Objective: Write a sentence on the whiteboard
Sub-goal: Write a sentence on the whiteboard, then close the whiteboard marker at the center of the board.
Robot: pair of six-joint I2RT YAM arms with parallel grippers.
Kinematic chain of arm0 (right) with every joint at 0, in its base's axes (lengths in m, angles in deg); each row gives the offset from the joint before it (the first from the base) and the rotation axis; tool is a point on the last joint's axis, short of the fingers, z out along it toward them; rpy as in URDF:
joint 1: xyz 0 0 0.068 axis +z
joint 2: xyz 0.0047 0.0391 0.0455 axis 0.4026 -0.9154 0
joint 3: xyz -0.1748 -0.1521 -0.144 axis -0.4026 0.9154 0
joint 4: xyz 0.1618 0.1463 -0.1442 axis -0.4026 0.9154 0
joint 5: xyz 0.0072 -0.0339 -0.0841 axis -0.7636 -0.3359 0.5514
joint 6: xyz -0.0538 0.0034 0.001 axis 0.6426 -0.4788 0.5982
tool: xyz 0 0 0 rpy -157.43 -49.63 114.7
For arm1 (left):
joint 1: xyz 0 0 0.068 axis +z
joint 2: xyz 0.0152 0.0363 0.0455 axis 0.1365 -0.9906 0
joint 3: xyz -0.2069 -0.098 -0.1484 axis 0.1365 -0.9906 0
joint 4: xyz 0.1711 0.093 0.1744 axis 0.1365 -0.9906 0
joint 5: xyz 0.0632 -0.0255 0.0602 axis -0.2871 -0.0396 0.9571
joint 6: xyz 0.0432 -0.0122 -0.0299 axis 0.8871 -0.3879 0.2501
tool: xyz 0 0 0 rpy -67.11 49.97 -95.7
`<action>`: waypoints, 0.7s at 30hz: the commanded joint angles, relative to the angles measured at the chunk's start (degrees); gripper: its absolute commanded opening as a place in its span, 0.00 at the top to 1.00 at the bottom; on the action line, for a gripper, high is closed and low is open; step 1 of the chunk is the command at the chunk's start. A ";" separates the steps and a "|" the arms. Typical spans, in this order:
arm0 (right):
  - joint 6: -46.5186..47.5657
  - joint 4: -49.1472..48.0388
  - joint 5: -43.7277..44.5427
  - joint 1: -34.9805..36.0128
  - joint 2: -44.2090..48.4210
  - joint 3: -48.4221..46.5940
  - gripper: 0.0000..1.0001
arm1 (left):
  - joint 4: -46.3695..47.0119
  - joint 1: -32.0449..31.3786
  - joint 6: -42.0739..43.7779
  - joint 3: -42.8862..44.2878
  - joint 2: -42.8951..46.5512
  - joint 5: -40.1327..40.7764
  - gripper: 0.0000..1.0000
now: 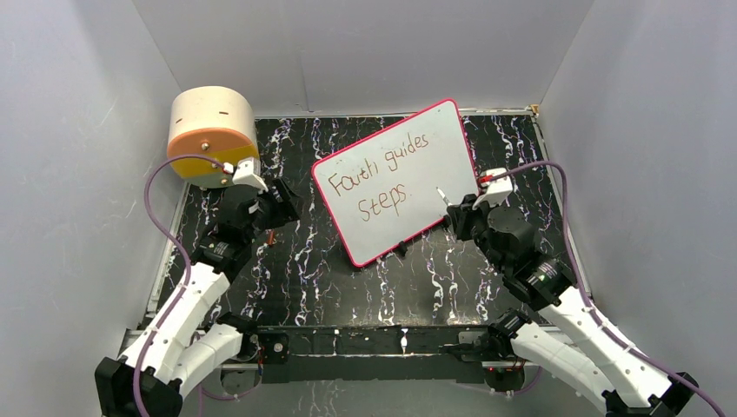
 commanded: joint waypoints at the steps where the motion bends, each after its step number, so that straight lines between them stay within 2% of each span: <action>1: -0.30 -1.06 0.94 -0.15 2.02 -2.36 1.00 | -14.59 -0.01 1.58 3.20 -2.25 11.07 0.30; 11: -0.56 -1.26 0.13 -0.11 4.52 -1.64 1.00 | -21.56 1.27 5.95 7.95 -15.71 16.03 0.31; 15: -0.66 -1.66 0.00 -0.18 5.22 -1.32 1.00 | -22.04 4.37 8.46 8.37 -20.03 14.37 0.36; 19: -0.57 -1.75 -0.20 -0.16 5.17 -1.26 1.00 | -22.72 7.98 11.30 9.15 -24.35 12.40 0.47; 21: -0.57 -1.95 -0.11 -0.11 5.22 -1.14 1.00 | -22.92 8.68 12.48 9.70 -26.55 11.93 0.48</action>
